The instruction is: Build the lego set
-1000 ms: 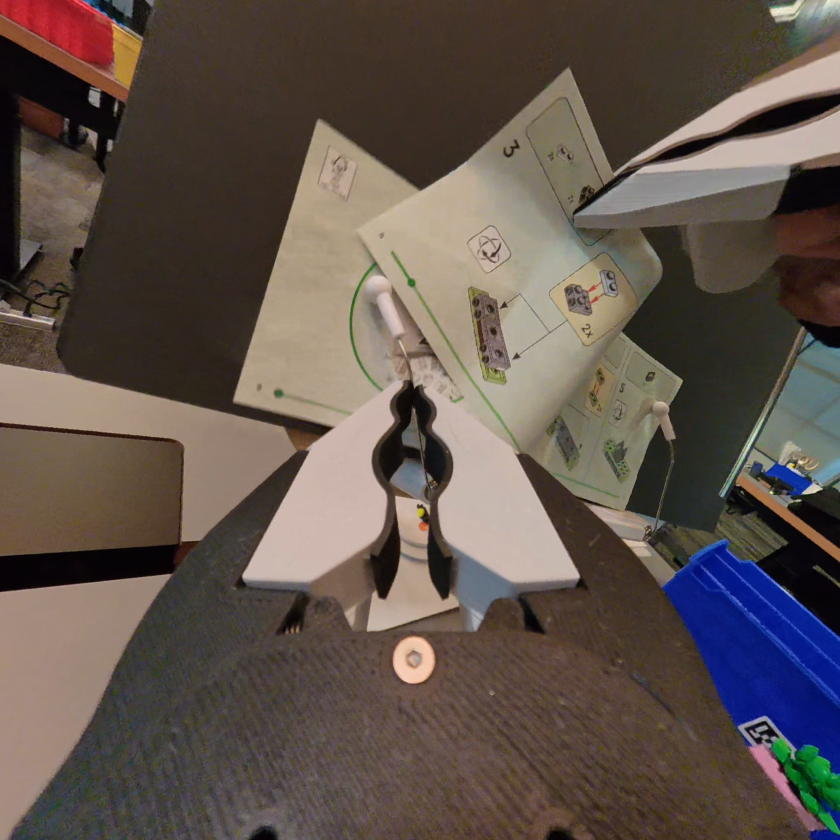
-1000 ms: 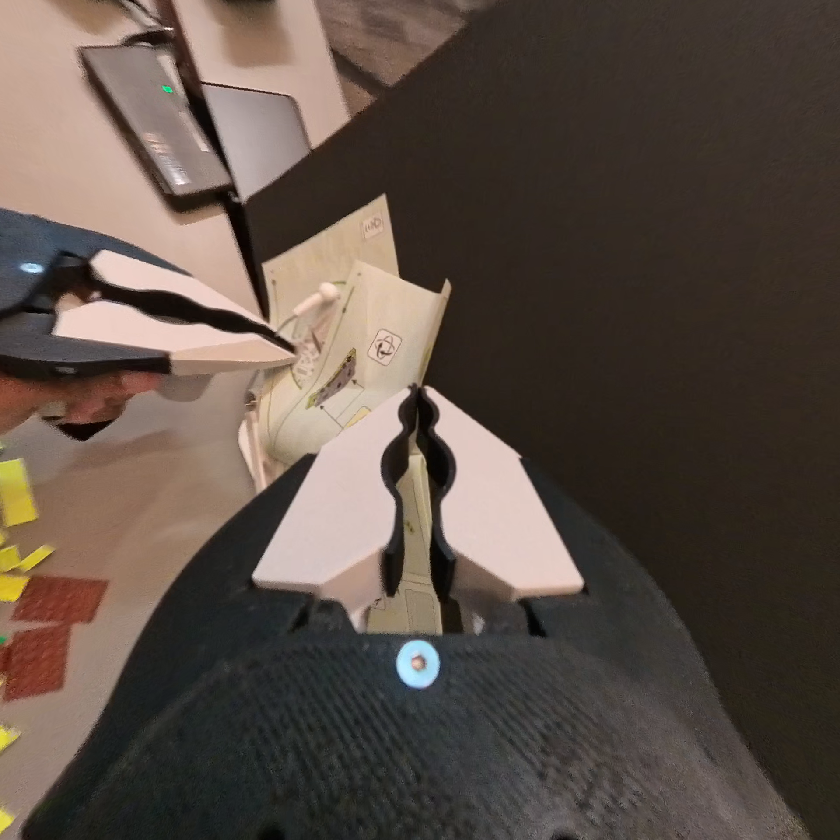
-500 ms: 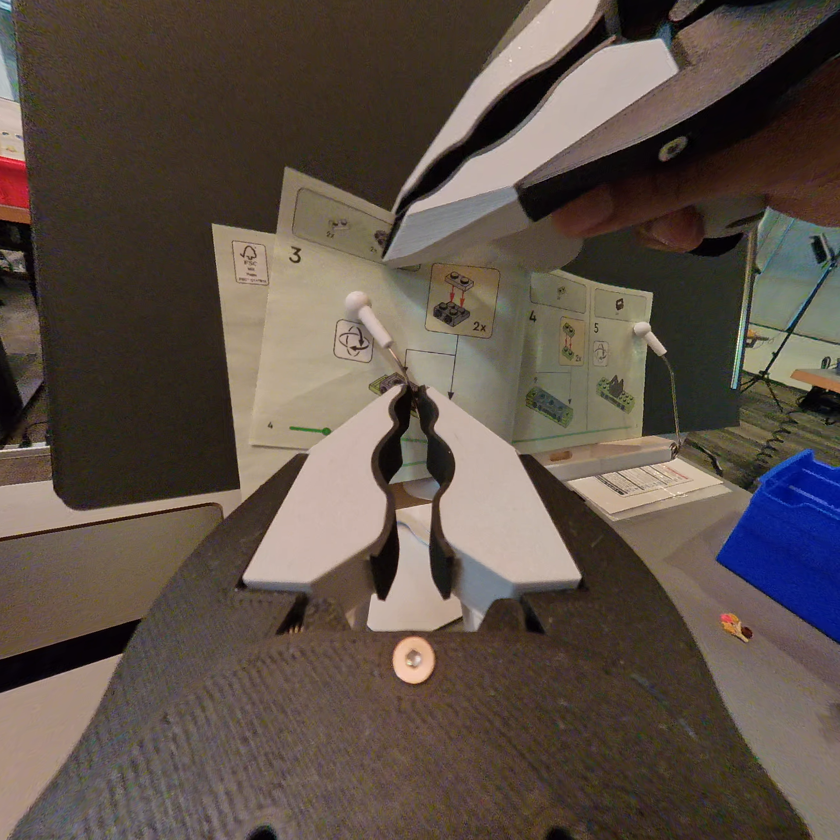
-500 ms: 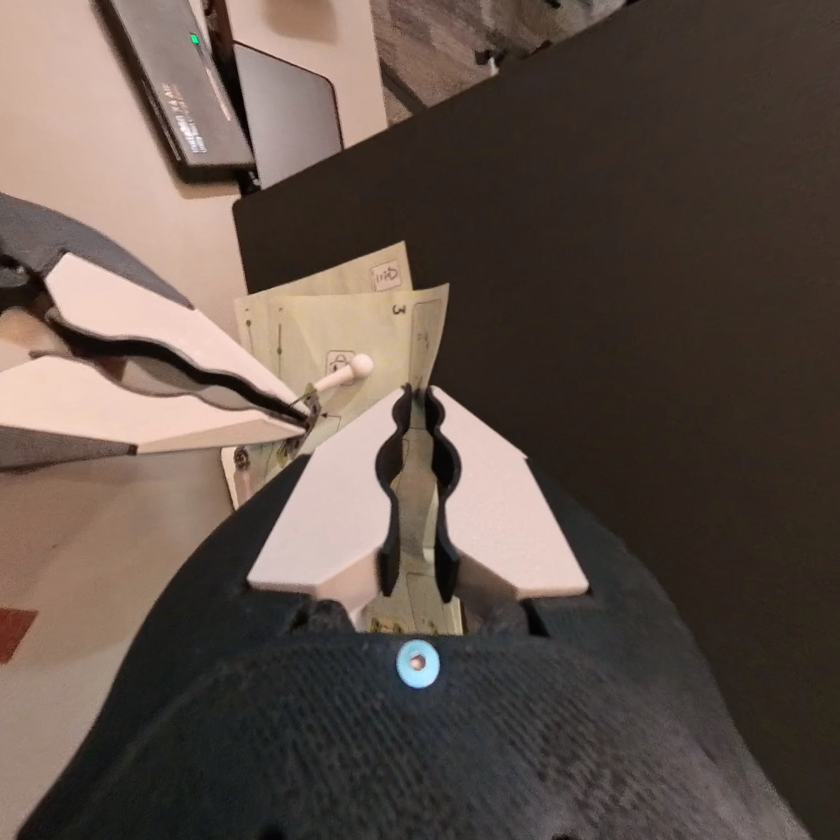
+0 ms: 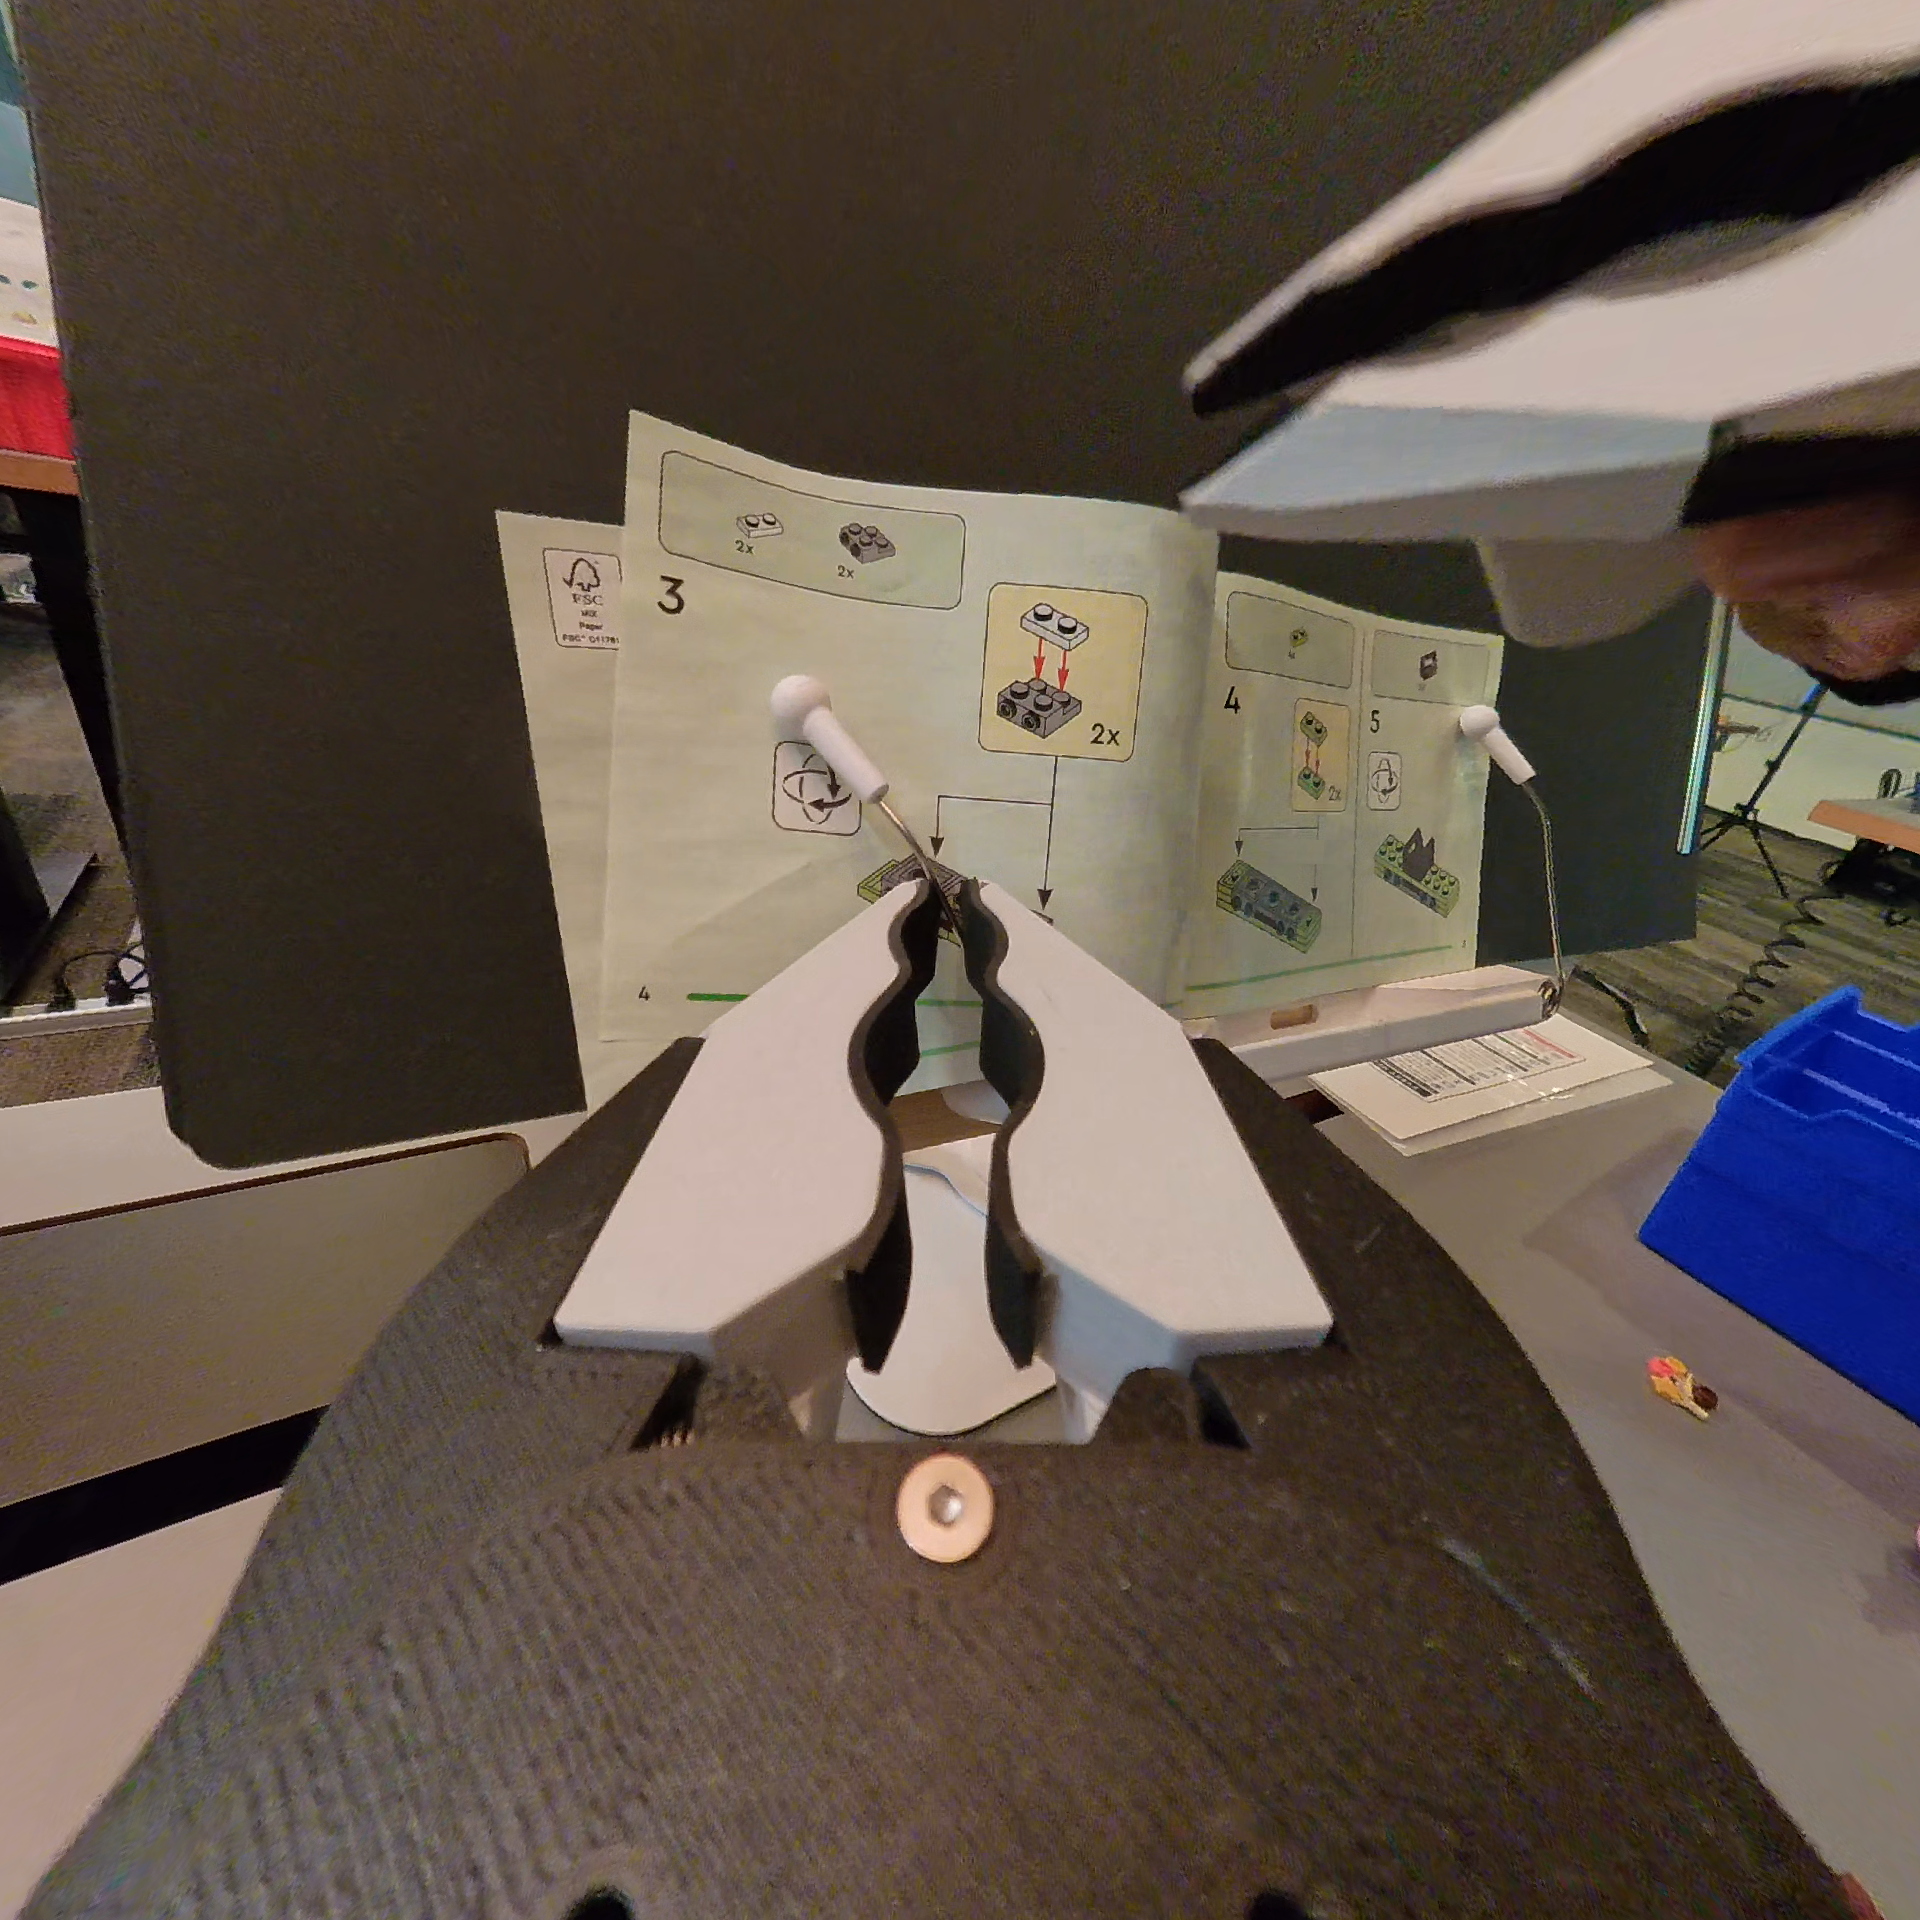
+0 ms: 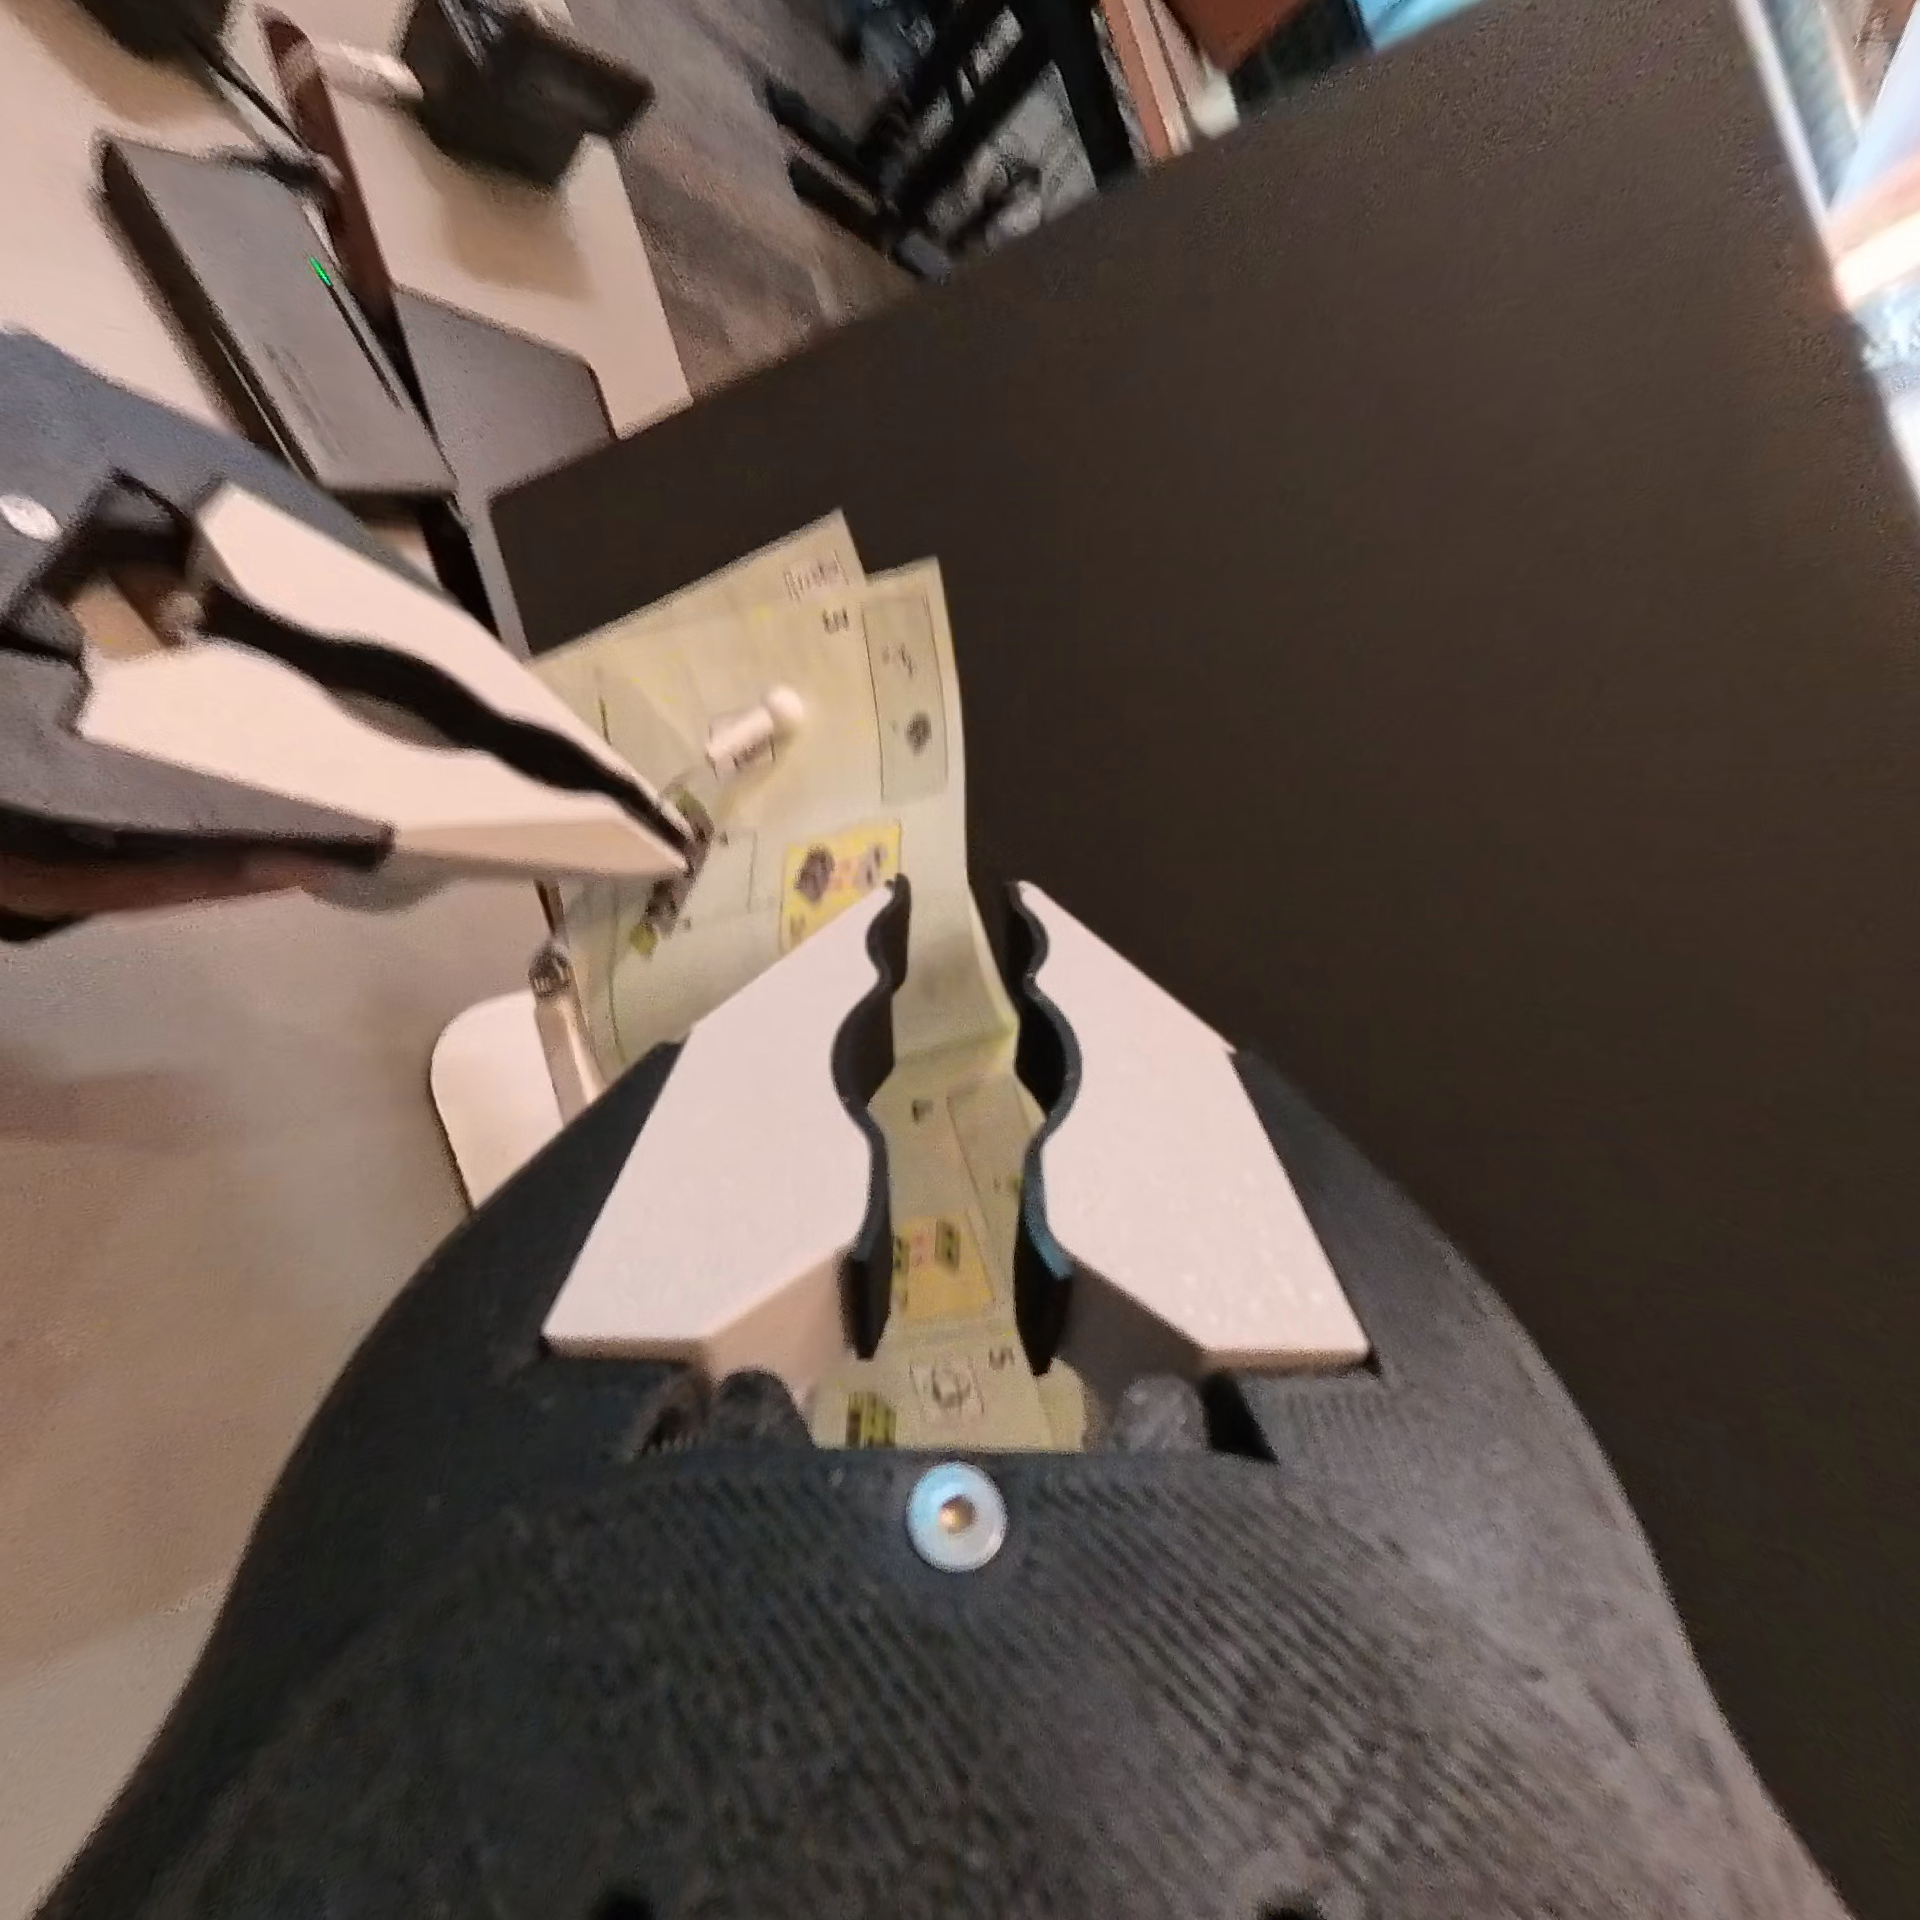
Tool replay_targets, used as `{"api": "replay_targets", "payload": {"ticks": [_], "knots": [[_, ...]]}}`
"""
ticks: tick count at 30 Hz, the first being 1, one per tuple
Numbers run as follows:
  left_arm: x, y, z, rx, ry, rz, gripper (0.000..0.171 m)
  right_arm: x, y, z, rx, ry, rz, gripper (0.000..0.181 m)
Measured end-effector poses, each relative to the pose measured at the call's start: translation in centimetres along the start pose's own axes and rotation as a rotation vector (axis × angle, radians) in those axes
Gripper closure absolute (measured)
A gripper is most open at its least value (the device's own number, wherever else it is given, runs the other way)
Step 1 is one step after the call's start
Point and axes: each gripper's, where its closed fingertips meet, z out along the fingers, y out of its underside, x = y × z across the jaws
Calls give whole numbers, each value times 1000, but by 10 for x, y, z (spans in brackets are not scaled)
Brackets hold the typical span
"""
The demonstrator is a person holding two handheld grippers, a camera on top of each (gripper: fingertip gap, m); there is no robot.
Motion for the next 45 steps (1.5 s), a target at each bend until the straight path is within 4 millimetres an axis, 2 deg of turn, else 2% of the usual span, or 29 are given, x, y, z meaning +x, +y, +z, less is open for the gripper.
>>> {"api": "replay_targets", "payload": {"ticks": [2,6,13,17,20,23,26,28,31,36,38,39,45], "knots": [[-1,1,-1,-10,3,-5,171,-3,16,-5,-44,8,10,165],[-4,5,-7,-106,38,-15,170,-25,29,-1,-71,-75,-3,168],[-8,11,-16,-174,69,-3,168,-39,31,30,-92,-112,-24,169],[-9,11,-16,-172,76,-13,169,-42,30,40,-76,-95,-53,173],[-9,10,-15,-163,78,-19,169,-34,23,34,-15,-29,-76,174],[-8,10,-15,-164,78,-17,169,-15,20,13,45,52,-62,174],[-8,9,-15,-166,78,-17,170,1,34,-10,46,77,-35,175],[-8,9,-14,-165,76,-20,170,-1,51,-17,1,54,-36,173],[-7,7,-12,-167,71,-13,170,-22,73,-15,-72,9,-122,169],[-6,7,-13,-181,55,22,170,-51,62,6,-36,-12,-198,157],[-6,7,-14,-184,54,29,170,-50,64,18,-71,-1,-209,156],[-6,7,-14,-186,54,31,170,-46,66,22,-84,15,-217,162],[-6,6,-13,-190,63,23,171,-36,72,17,-82,40,-201,178]]}}
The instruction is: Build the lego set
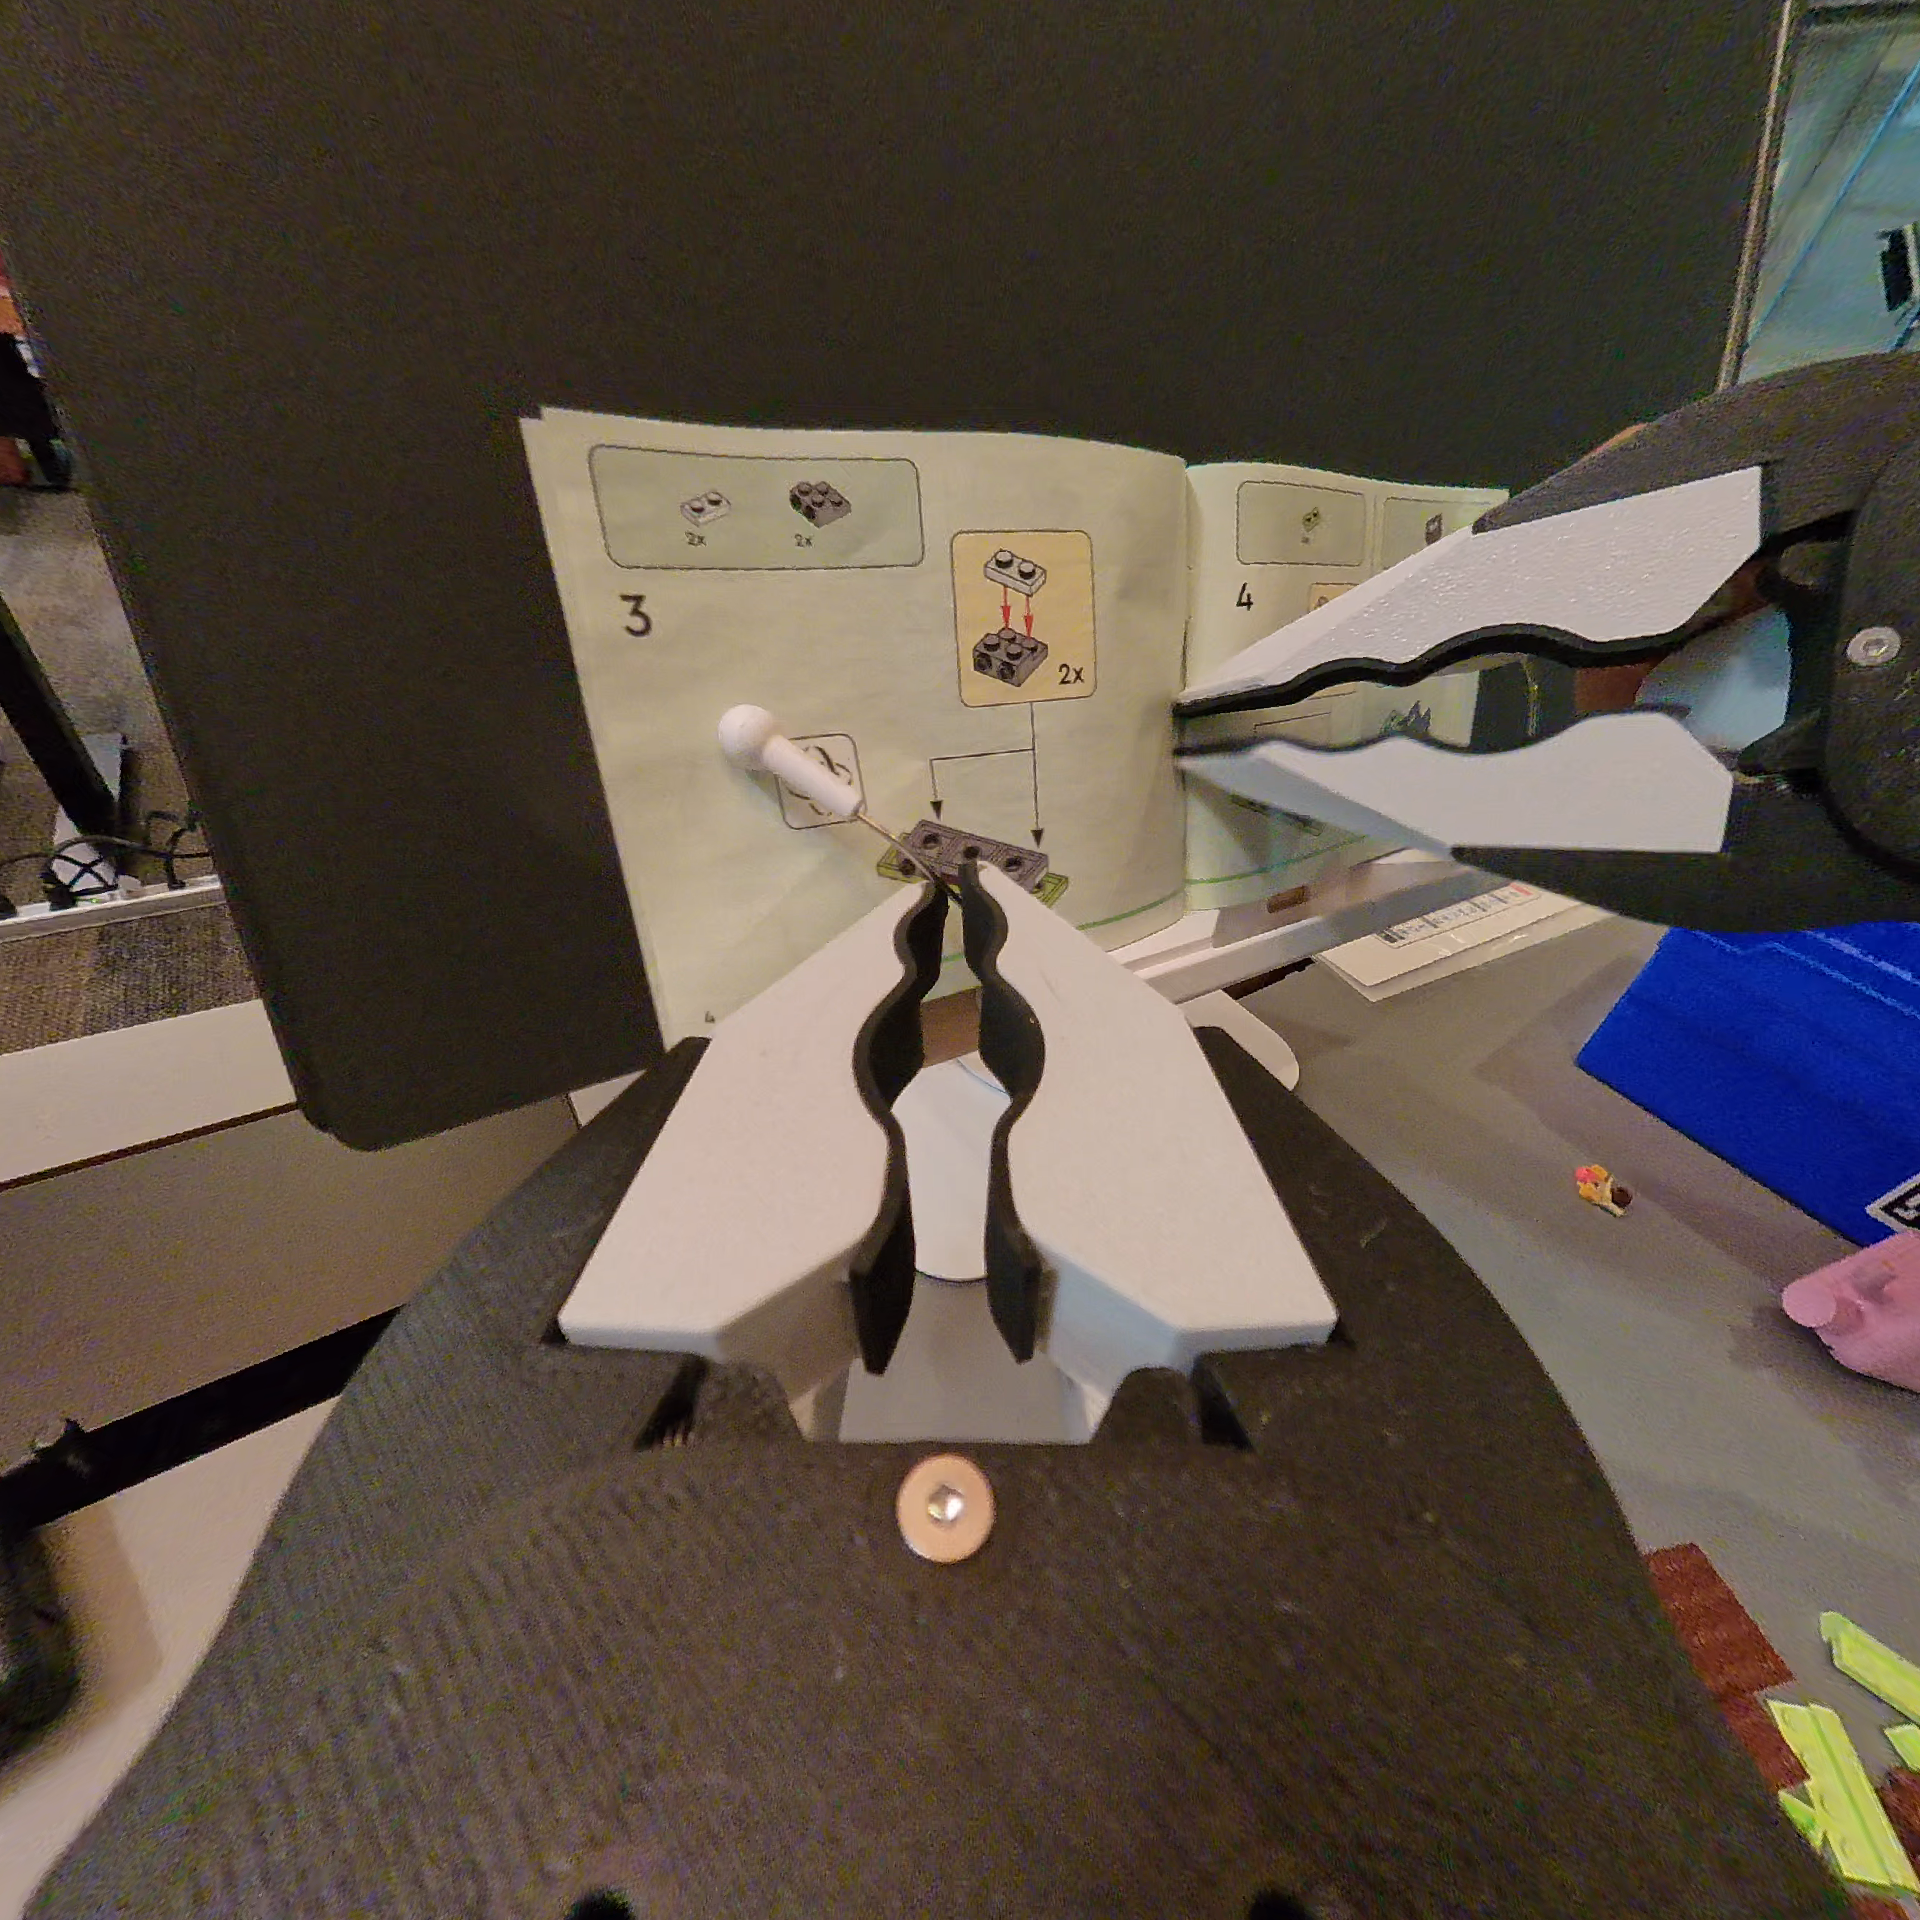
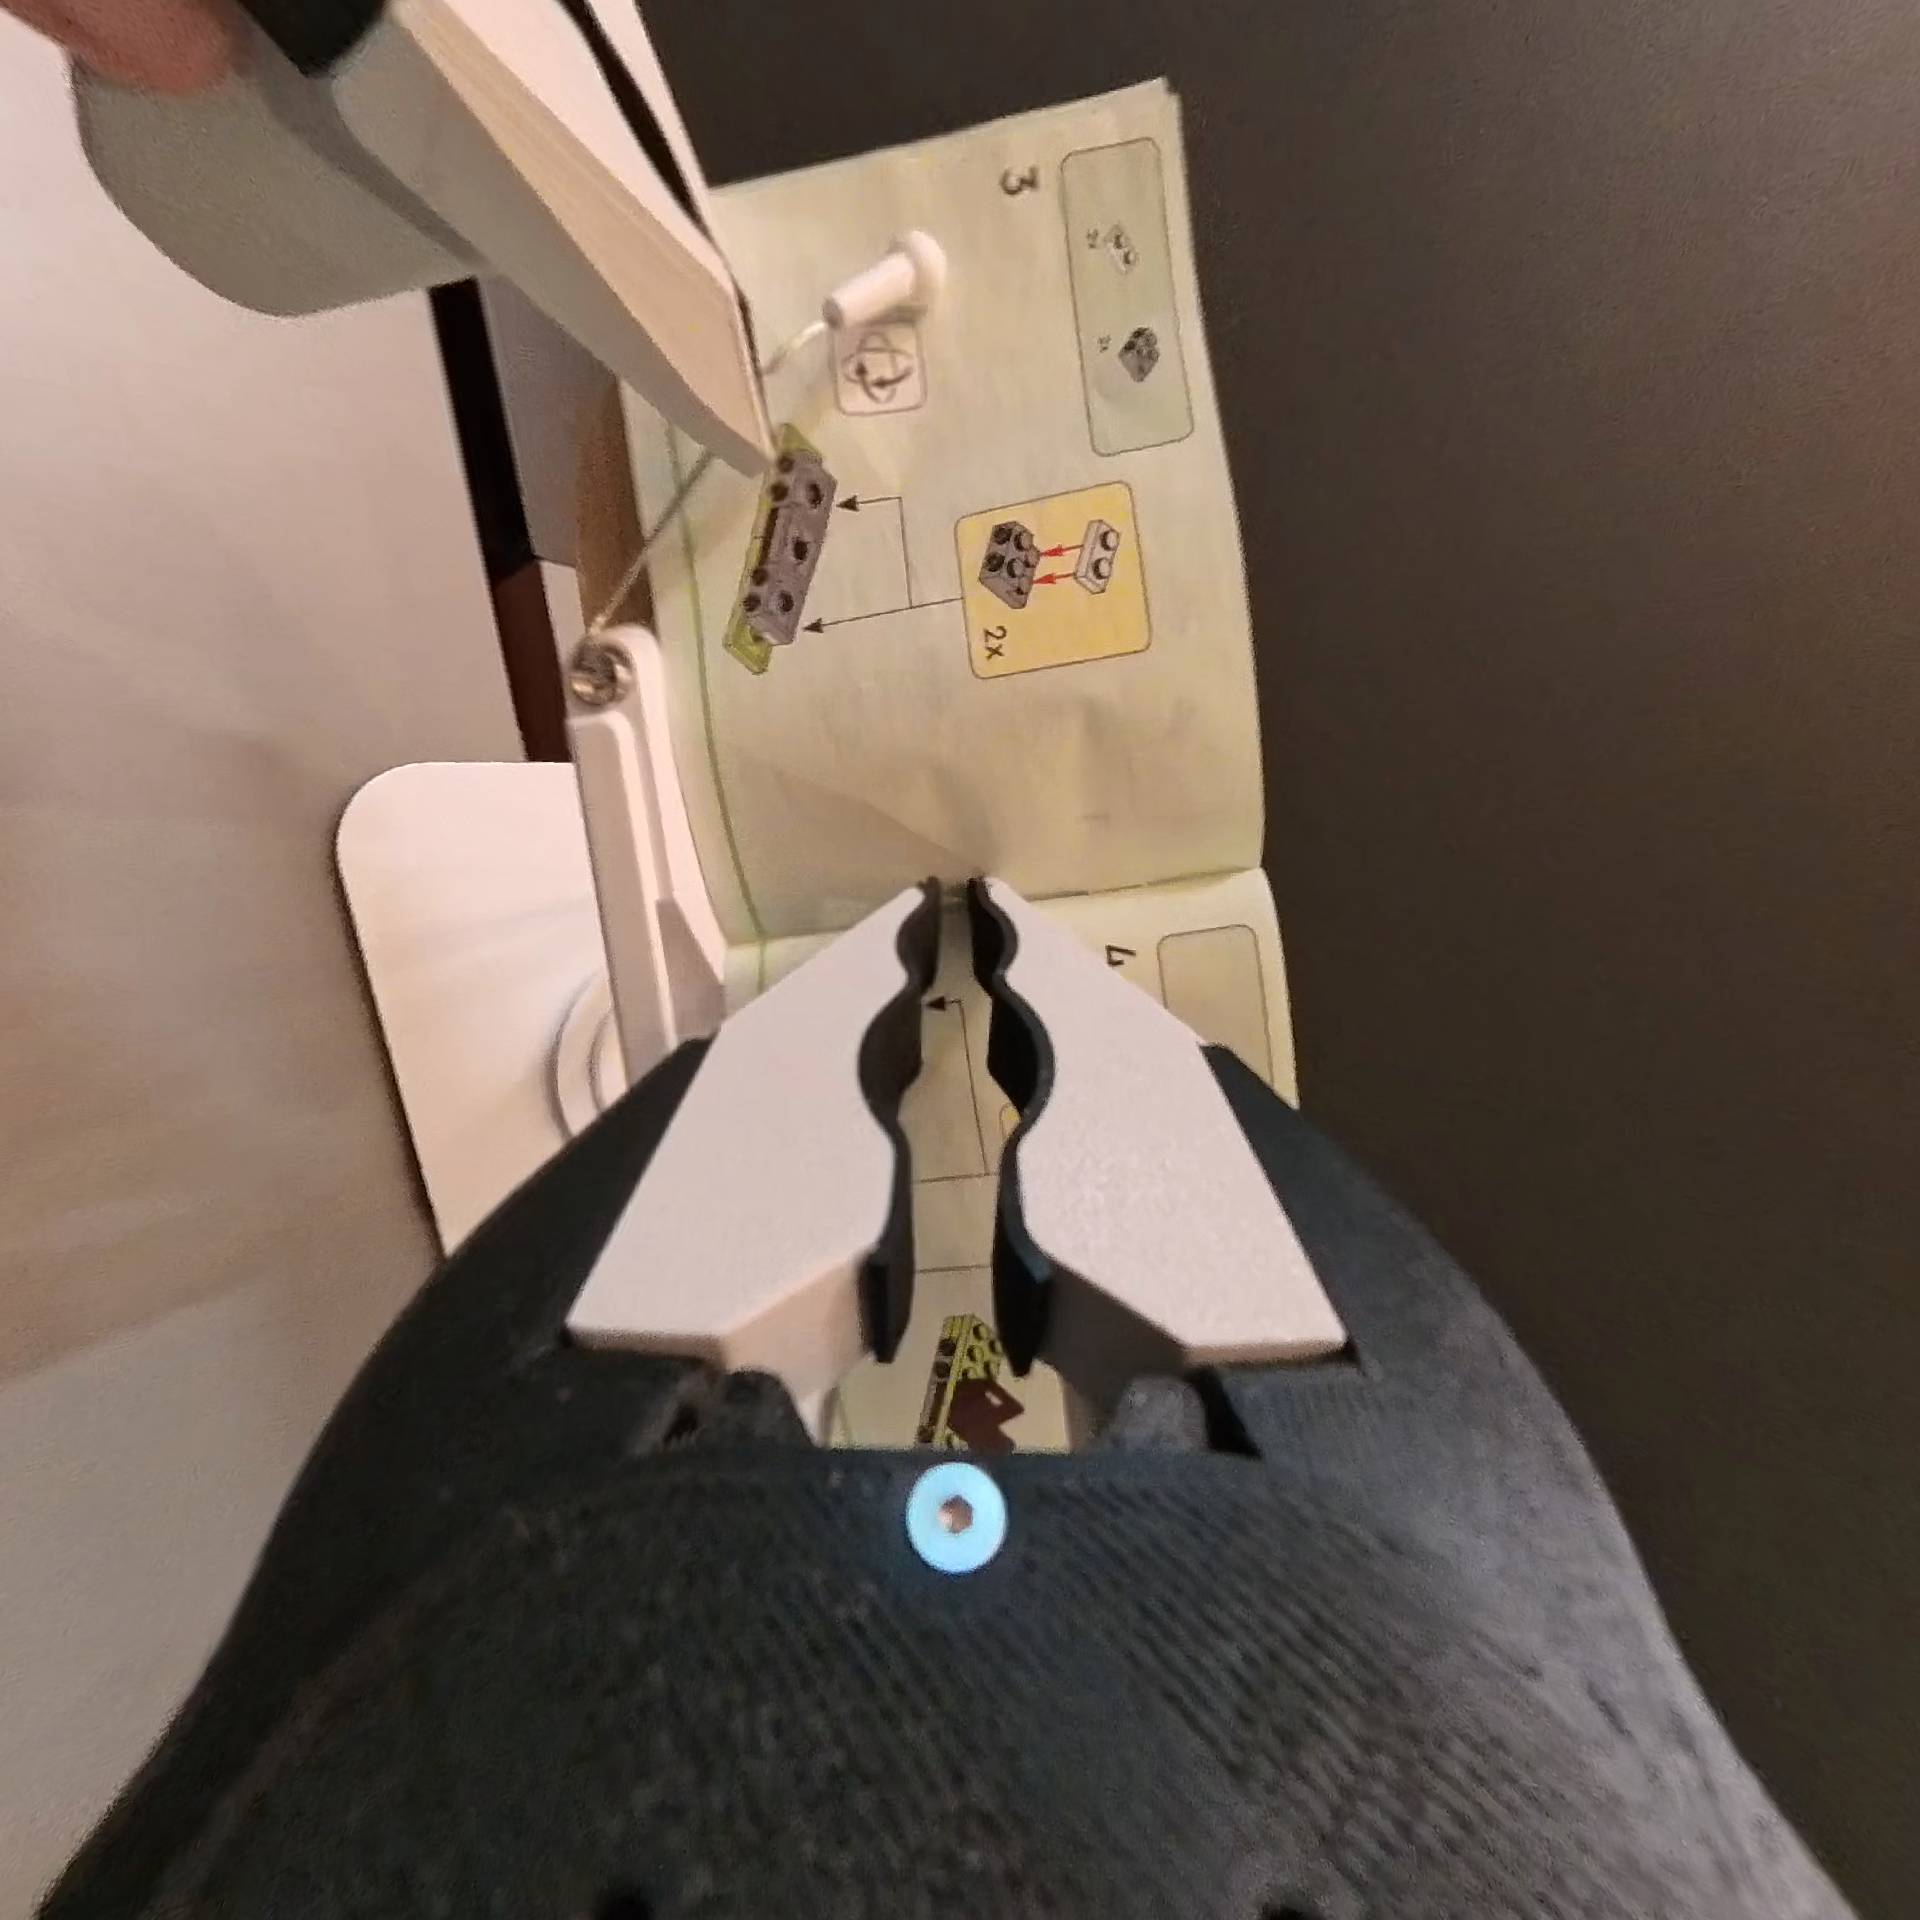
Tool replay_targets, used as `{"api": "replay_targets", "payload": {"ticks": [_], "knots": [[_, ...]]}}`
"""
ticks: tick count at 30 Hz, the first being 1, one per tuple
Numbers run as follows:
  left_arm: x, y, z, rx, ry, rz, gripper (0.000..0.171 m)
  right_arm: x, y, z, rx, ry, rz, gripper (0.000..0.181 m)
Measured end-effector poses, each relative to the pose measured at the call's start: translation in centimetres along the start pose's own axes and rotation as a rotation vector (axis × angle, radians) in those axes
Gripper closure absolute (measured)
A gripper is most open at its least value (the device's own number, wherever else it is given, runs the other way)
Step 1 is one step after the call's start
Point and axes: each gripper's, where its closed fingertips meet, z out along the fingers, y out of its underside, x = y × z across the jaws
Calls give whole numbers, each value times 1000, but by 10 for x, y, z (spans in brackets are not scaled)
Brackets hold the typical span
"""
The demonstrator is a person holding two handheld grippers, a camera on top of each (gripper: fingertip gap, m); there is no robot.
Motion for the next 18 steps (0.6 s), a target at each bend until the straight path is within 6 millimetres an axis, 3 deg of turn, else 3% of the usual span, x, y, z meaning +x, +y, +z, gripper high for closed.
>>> {"api": "replay_targets", "payload": {"ticks": [12,18], "knots": [[1,0,0,11,18,-24,171,4,16,-8,-96,-12,-1,180],[1,0,0,31,36,-37,171,4,12,-10,-96,14,-28,174]]}}
